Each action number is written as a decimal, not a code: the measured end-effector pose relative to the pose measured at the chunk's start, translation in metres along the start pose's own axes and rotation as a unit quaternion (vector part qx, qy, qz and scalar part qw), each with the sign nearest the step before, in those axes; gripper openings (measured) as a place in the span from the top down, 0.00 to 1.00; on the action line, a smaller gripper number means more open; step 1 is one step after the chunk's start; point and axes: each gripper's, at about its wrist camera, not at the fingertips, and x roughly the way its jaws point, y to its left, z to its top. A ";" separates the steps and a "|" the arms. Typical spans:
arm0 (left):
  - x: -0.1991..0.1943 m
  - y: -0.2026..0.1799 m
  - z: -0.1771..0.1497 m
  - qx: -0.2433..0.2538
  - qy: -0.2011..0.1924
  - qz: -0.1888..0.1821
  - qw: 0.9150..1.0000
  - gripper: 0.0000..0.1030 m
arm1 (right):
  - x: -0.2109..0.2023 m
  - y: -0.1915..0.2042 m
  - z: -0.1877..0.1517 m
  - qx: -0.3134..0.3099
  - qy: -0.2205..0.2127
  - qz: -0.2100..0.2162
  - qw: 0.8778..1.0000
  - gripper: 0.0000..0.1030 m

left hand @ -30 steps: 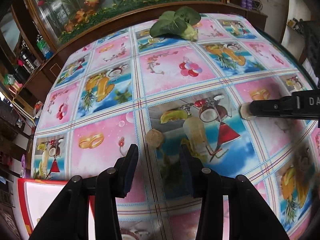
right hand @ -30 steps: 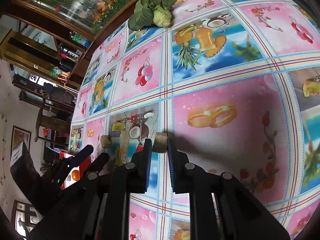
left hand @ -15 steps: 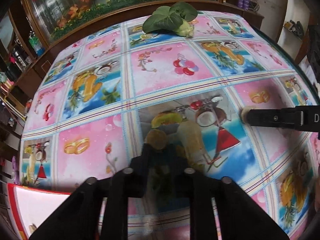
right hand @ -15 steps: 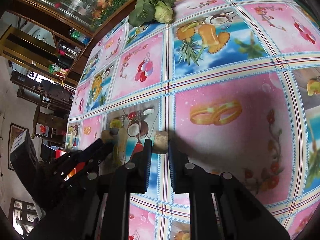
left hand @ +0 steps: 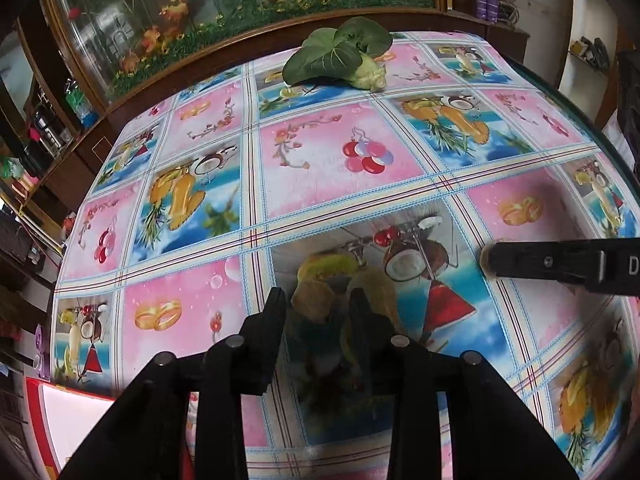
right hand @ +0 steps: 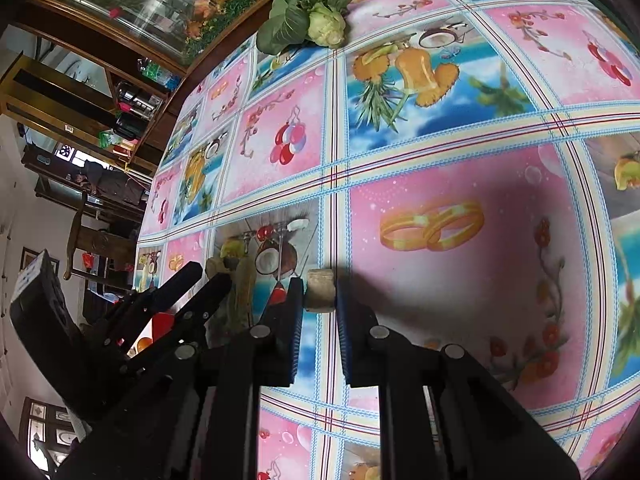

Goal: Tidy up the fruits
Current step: 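Grasp a beige block with the right gripper while the left gripper grasps a round beige piece, then carry the beige block and round beige piece over the white tray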

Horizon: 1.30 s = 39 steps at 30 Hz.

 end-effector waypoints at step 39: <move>-0.185 0.086 -0.160 -0.140 -0.153 0.055 0.977 0.77 | -0.004 0.062 -0.037 -0.060 -0.006 0.147 0.987 0.83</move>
